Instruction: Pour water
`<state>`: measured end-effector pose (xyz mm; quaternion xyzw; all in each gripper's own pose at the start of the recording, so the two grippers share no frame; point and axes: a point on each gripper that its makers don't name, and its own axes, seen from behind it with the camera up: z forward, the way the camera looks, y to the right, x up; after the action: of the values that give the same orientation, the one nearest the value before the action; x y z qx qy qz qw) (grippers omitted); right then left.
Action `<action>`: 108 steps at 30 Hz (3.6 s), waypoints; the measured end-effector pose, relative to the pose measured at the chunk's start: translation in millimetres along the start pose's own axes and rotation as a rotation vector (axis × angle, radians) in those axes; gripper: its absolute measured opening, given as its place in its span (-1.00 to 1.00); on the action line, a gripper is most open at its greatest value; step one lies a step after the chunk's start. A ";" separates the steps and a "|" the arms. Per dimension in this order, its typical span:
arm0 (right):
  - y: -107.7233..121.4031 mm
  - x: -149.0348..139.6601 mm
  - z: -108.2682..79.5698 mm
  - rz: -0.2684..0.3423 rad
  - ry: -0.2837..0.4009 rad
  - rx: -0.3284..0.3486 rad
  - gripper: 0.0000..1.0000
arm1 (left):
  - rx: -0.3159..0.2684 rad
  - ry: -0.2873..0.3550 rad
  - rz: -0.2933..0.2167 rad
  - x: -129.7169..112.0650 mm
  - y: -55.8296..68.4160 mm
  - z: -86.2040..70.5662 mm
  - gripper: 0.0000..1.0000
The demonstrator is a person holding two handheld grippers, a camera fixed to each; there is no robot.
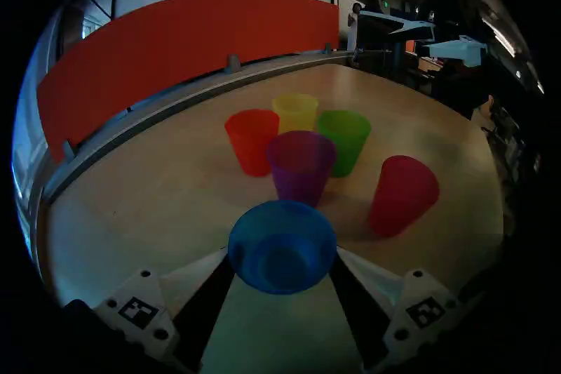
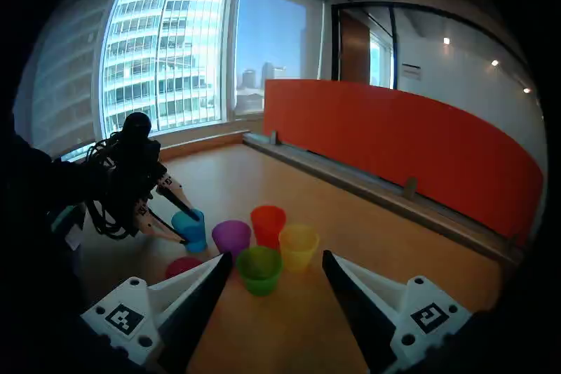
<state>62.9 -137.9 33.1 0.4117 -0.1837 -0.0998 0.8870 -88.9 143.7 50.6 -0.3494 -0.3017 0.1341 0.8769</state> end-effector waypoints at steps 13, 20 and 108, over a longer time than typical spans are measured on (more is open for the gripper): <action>-0.3 0.8 -0.2 0.003 0.002 -0.001 0.99 | 0.016 0.026 -0.012 6.8 -4.6 -6.3 0.71; -0.3 2.4 2.1 0.003 0.004 -0.002 0.99 | 0.036 0.092 -0.026 28.1 -12.2 -22.0 0.71; -14.7 -102.6 103.5 -0.048 -0.199 0.077 0.99 | 0.097 0.639 -0.014 232.9 -18.4 -167.8 0.71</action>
<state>-73.3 -185.4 58.2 0.4379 -0.2646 -0.1541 0.8452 198.1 145.1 68.5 -0.3294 -0.0069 0.0257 0.9438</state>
